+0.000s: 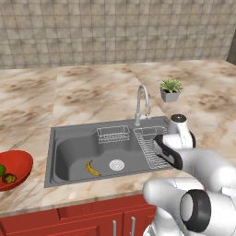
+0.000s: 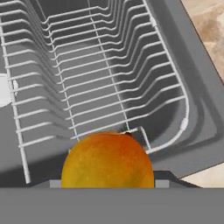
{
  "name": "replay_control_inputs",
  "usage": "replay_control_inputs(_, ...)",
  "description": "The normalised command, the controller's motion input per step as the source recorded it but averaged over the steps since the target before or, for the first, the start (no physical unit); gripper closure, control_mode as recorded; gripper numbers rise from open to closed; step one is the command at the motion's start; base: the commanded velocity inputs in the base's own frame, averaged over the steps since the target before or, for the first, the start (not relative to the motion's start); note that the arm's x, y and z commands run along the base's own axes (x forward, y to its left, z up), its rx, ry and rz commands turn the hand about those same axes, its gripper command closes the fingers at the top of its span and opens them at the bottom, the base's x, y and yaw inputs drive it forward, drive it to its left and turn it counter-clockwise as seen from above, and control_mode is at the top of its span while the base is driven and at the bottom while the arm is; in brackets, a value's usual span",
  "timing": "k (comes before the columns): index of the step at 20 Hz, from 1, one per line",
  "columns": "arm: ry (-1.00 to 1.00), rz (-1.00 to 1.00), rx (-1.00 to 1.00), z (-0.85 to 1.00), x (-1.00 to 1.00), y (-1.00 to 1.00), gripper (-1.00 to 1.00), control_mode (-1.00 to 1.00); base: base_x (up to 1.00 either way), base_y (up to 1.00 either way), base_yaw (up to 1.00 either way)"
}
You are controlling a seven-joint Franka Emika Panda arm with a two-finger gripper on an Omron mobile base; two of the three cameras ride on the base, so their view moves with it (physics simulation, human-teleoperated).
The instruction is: There is a mixed pile of frozen fruits and vegetables on the counter. Locate all the frozen vegetables and place the items in a bowl on the counter. Take all the frozen fruits and defrost them in a running sink.
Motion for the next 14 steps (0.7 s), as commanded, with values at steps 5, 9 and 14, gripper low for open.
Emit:
replay_control_inputs(5, -0.04, 0.00, 0.00, 0.00, 0.01, 1.00, 1.00, -1.00, 0.00, 0.00, 0.00)
replay_control_inputs(9, -0.05, 0.00, 0.00, 0.03, 0.08, 0.89, 1.00, -1.00, 0.00, 0.00, 0.00)
replay_control_inputs(14, -0.08, 0.00, 0.00, 0.15, 0.08, 0.76, 1.00, -1.00, 0.00, 0.00, 0.00)
